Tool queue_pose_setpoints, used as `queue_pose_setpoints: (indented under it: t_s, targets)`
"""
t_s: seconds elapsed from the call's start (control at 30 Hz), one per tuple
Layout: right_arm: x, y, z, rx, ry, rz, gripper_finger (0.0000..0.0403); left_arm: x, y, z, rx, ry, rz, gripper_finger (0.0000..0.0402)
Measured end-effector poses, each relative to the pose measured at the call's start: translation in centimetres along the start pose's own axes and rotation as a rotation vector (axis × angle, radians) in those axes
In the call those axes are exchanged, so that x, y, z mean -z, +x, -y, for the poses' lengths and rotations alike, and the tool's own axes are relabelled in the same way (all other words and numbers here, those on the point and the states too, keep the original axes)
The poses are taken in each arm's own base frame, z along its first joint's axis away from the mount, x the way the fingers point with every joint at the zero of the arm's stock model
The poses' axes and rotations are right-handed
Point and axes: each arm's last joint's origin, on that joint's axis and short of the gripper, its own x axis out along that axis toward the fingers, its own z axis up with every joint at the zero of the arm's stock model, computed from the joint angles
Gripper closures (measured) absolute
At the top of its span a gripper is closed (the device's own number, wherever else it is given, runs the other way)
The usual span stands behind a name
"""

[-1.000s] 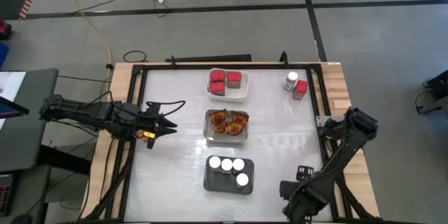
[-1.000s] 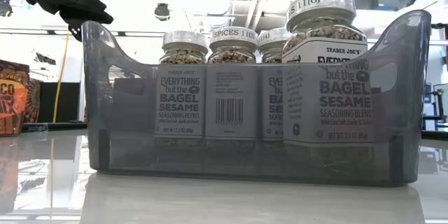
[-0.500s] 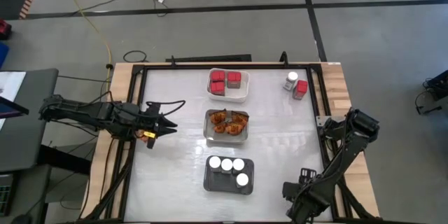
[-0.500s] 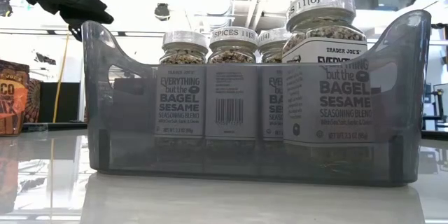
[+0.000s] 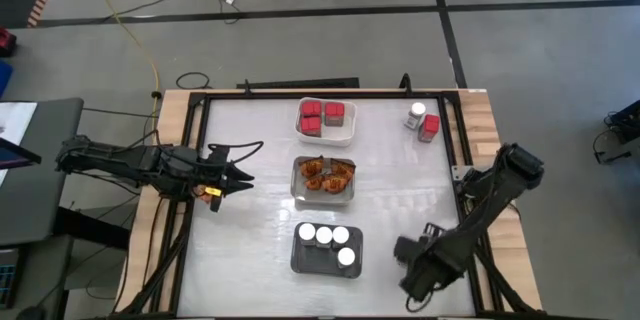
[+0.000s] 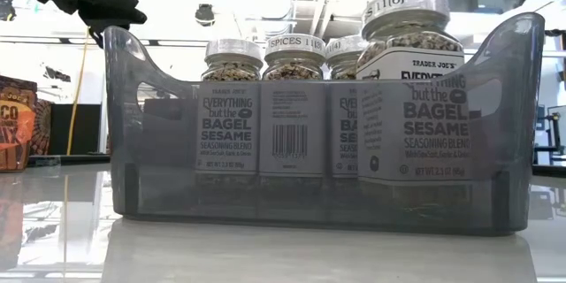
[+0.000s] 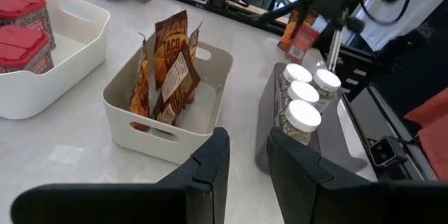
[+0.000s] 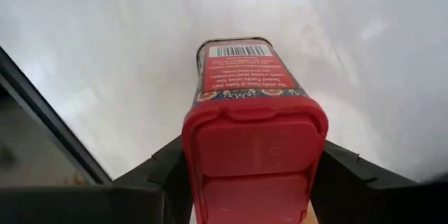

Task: Sort spices by type
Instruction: Put the red seasoning can into the white bin

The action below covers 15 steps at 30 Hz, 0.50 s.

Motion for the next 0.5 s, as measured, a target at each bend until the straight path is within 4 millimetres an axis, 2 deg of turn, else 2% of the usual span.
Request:
queue_pose_setpoints:
  t_s: [0.27,0.5]
  targets:
    - [-3.2,-6.2,5.4,-0.047,0.239,0.414,0.0167,0.0,0.0,0.0,0.0,0.025,0.0,0.0313]
    - [-7.9,-9.7,10.0,-0.004,0.265,0.734,0.0167,0.0,0.0,-0.1,-0.016,0.064,0.005,0.0313]
